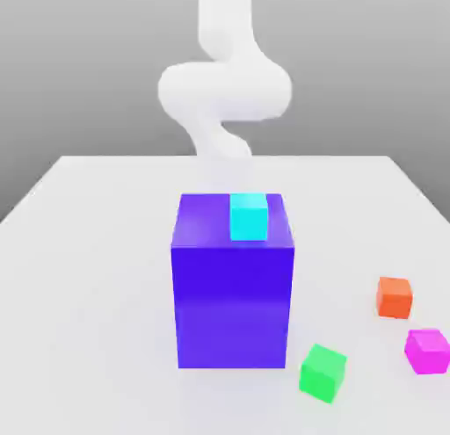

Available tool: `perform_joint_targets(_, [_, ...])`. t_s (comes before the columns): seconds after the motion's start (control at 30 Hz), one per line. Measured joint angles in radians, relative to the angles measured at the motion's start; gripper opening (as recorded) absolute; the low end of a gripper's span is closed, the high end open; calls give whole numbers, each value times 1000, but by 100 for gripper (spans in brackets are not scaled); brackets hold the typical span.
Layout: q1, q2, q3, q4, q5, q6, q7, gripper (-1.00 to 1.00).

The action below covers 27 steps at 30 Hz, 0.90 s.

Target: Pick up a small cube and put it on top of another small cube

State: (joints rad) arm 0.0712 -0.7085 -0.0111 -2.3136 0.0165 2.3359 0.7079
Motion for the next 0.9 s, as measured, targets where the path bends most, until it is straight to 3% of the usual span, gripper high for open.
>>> perform_joint_targets(0.27, [201, 297, -3, -44, 65, 115, -307, 0])
perform_joint_targets(0.53, [342, 587, 57, -86, 95, 229, -583, 0])
perform_joint_targets(0.7, [437, 767, 104, -114, 51, 303, -710, 0])
perform_joint_targets(0.9, [507, 982, 120, -139, -85, 399, -783, 0])
